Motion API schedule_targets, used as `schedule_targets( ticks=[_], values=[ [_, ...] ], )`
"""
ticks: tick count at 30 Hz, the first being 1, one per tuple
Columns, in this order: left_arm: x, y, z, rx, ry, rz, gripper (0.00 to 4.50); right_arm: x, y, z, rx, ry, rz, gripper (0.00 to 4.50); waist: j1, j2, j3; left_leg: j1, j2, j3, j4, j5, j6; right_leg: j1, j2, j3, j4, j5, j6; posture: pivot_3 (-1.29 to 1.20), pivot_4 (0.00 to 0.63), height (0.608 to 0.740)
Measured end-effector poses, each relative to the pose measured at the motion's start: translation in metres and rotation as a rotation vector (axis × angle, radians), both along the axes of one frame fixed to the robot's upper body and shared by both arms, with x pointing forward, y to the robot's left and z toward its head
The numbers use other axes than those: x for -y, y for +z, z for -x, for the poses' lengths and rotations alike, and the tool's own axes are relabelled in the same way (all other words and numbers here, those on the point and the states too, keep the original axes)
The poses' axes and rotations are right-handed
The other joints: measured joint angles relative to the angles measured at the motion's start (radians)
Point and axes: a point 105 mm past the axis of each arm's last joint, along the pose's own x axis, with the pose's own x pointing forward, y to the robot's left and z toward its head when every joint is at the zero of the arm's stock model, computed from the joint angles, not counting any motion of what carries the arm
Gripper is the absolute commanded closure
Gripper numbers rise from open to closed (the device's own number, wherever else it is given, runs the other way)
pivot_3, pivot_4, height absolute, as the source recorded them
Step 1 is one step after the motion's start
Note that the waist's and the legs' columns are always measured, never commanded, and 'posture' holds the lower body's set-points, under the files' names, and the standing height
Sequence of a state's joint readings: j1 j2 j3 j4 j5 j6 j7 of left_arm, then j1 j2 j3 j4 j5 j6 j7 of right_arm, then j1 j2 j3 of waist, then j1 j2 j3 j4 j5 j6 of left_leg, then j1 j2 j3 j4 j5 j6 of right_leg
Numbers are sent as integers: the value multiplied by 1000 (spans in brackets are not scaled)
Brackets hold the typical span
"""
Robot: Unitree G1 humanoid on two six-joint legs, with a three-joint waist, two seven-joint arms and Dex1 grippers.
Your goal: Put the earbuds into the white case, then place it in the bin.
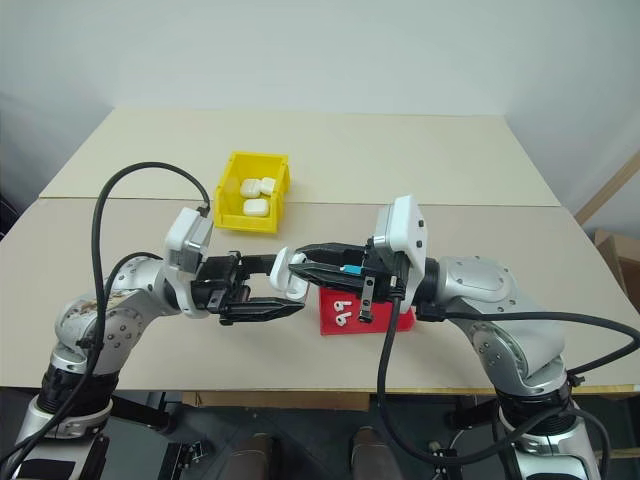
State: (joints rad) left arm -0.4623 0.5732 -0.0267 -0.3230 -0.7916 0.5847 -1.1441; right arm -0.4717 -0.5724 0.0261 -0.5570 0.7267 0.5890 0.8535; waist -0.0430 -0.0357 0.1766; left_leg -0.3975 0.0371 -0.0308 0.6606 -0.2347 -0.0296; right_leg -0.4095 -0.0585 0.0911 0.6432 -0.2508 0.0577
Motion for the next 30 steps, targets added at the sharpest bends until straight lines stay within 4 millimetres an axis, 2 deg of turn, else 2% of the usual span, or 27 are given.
schedule_targets(
  ticks=[1,6,14,20,22,26,30],
  values=[
    [0,0,0,0,3,-1,1713,1,0,0,1,2,5,3019,0,0,0,0,0,0,0,0,0,0,0,0,0,0,0,0,150,740],
    [-3,1,-2,5,23,-3,1713,3,-2,-1,-6,0,13,1389,1,0,0,0,0,0,0,0,0,0,0,0,0,0,0,0,150,740],
    [-3,2,-3,8,31,1,1713,6,-2,-1,-33,7,13,1389,1,0,0,0,0,0,0,0,0,0,0,0,0,0,0,0,150,740],
    [-5,7,-5,30,34,13,1713,38,9,-6,-42,-12,40,1389,3,0,0,0,0,0,0,0,0,1,0,0,-1,0,0,0,150,740],
    [-5,7,-5,31,31,12,1713,48,6,-10,-47,-25,88,1389,3,0,0,1,0,0,0,0,0,2,0,0,-1,0,0,0,150,740],
    [-7,7,-4,37,31,13,1713,71,-12,-42,-44,-131,317,1389,-3,0,0,4,0,1,0,0,0,3,0,1,-1,0,0,0,150,740],
    [-9,7,-4,49,45,21,1713,75,-30,-76,16,-148,593,1389,-10,1,1,5,0,3,-1,0,0,3,1,3,-1,0,0,0,150,740]
  ],
)
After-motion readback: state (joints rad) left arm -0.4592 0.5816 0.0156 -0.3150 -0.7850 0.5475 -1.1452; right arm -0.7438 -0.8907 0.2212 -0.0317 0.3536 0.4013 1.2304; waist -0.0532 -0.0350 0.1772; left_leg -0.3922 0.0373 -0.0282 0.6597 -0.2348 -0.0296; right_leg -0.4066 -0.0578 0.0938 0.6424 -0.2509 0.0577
